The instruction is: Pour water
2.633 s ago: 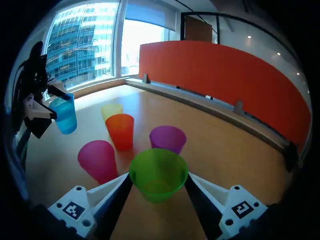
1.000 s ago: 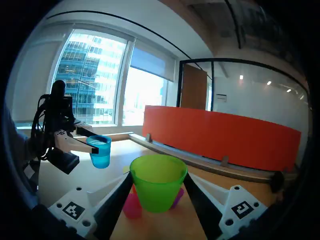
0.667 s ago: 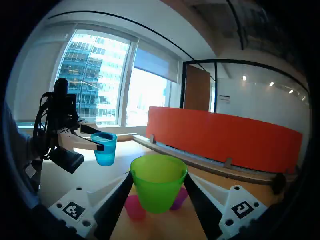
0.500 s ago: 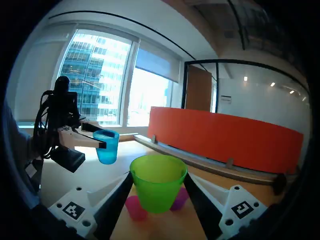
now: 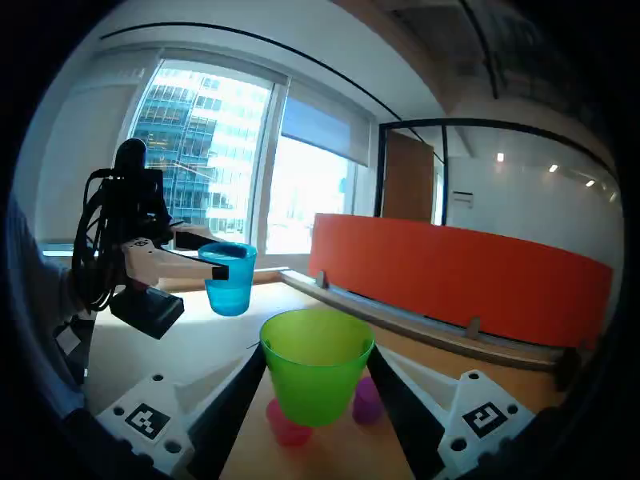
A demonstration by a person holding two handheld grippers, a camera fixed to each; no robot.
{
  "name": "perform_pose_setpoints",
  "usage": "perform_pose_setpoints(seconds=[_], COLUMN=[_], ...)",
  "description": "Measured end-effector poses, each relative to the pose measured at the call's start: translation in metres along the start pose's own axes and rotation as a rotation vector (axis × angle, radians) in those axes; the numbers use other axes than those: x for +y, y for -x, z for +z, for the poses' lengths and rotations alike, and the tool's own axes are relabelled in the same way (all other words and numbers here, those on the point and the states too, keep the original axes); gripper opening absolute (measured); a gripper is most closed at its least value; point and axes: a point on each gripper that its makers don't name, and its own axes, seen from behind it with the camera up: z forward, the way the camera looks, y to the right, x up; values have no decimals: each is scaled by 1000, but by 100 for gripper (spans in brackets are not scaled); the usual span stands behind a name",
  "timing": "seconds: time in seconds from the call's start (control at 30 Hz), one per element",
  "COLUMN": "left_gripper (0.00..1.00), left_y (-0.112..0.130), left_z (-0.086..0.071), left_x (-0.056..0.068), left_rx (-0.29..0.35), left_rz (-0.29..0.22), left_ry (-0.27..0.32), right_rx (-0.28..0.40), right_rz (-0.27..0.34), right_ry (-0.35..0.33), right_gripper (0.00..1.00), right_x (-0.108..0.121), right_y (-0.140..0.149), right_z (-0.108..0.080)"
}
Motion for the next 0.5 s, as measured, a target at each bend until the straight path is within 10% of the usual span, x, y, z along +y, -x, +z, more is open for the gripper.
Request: perform_pose_setpoints(seconds=[0.5], left_gripper=[88], left_y=[-29], left_z=[-3], left_x=[-2], left_rx=[32], left_rz=[143], left_ry=[-18], right_rx=[10], right_rz=[1], right_ry=[-62], right_gripper=[91], right_x=[-28], right_y=[0], right_z=[15])
